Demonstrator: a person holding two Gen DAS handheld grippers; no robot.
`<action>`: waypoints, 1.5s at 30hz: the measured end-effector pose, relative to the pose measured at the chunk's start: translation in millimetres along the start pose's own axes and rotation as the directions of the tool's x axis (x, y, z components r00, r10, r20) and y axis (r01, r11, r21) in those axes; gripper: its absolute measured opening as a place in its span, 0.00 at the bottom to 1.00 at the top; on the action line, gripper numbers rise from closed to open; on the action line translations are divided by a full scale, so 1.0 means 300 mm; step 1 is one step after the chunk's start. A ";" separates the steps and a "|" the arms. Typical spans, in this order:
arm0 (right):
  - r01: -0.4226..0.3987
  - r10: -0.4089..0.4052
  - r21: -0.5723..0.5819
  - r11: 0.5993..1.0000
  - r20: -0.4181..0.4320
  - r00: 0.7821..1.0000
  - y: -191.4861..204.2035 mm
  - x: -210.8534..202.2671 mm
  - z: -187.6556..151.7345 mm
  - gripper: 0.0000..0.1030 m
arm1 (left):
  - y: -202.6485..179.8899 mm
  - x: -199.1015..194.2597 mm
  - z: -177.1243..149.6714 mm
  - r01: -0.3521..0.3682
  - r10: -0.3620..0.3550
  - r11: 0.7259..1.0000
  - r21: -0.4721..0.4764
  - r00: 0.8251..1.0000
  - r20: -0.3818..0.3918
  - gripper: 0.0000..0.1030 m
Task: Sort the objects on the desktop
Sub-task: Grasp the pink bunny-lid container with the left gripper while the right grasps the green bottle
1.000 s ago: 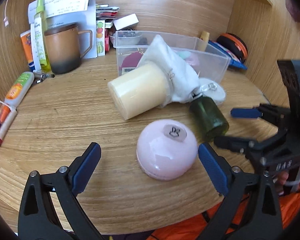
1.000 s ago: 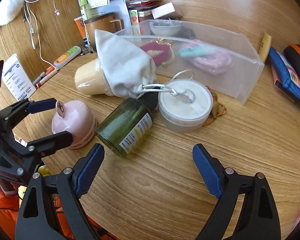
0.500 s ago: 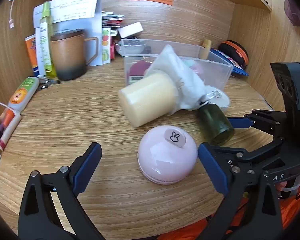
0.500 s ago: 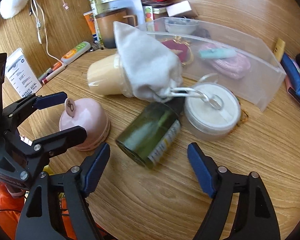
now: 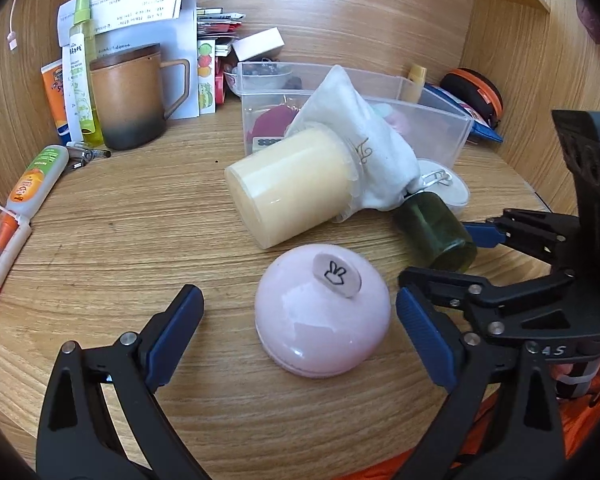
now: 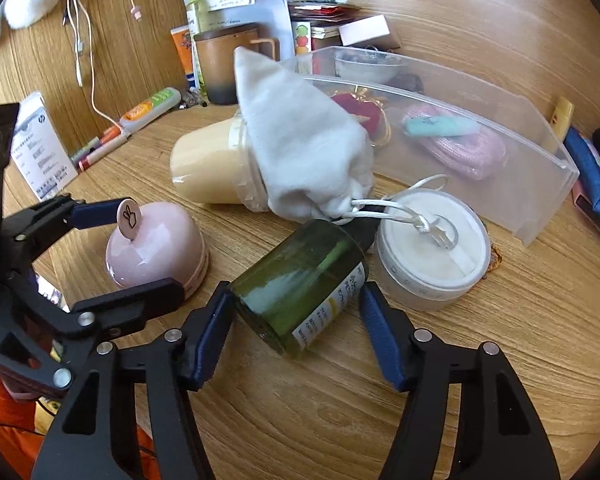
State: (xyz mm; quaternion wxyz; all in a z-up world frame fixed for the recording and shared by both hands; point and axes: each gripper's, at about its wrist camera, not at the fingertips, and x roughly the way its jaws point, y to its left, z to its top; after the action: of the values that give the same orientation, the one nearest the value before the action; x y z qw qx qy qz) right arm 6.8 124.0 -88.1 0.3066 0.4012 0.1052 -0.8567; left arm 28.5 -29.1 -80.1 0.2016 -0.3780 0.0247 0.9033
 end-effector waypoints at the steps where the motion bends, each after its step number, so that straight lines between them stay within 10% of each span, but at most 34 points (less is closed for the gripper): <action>1: -0.006 0.006 0.004 1.000 0.002 1.000 -0.005 -0.006 -0.006 0.53 | -0.003 0.002 0.000 -0.003 0.003 1.000 0.001 1.000 -0.001 0.94; 19: 0.001 -0.001 0.087 0.996 0.008 1.000 -0.101 -0.088 -0.078 0.40 | -0.048 0.031 0.017 -0.049 0.049 0.999 0.010 0.999 -0.017 0.64; 45: -0.050 0.045 0.055 0.997 0.097 0.994 -0.090 -0.177 -0.045 0.37 | -0.062 -0.054 0.063 -0.046 0.047 0.999 -0.011 0.997 0.062 0.61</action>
State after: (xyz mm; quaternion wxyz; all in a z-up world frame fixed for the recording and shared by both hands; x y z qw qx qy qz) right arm 24.9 174.5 -58.9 0.3200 0.3706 0.0564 -0.8701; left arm 33.3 -14.0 -53.4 0.1794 -0.3502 0.0228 0.9191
